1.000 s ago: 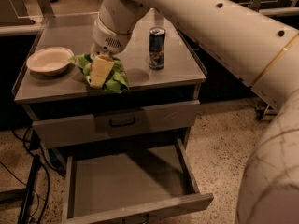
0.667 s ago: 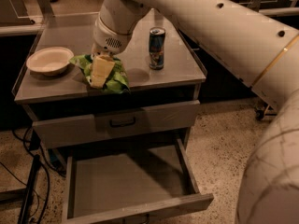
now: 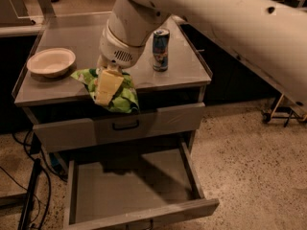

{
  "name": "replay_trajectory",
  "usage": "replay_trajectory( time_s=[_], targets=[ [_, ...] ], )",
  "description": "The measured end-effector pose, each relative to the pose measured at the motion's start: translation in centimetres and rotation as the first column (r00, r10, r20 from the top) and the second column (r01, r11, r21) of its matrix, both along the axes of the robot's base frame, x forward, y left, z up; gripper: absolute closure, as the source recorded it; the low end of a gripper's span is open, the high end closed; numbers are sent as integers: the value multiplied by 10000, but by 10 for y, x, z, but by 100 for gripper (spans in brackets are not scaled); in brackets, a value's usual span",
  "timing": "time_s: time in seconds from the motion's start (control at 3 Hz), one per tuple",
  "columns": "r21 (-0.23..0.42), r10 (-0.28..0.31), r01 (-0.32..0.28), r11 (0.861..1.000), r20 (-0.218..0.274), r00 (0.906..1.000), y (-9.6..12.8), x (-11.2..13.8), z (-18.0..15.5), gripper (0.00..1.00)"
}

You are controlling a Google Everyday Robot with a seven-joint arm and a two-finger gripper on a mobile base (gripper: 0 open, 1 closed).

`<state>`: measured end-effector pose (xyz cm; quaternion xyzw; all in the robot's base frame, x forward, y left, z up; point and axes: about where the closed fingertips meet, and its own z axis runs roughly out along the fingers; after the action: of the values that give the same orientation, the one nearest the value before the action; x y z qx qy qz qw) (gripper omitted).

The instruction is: Place green rice chip bag into middle drawer

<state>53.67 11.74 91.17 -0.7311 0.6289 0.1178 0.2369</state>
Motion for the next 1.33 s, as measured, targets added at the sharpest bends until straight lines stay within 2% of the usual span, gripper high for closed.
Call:
replay_trajectory(
  time_s=[0.33, 0.67, 1.0, 1.33],
  targets=[
    [479, -280, 301, 9984, -432, 9987, -12, -51, -13, 100],
    [452, -307, 328, 9984, -468, 9984, -14, -52, -15, 100],
    [752, -289, 353, 9965, -840, 9960, -17, -64, -28, 100],
    [773, -420, 542, 9955, -1511, 9876, -27, -86, -55, 100]
  ],
)
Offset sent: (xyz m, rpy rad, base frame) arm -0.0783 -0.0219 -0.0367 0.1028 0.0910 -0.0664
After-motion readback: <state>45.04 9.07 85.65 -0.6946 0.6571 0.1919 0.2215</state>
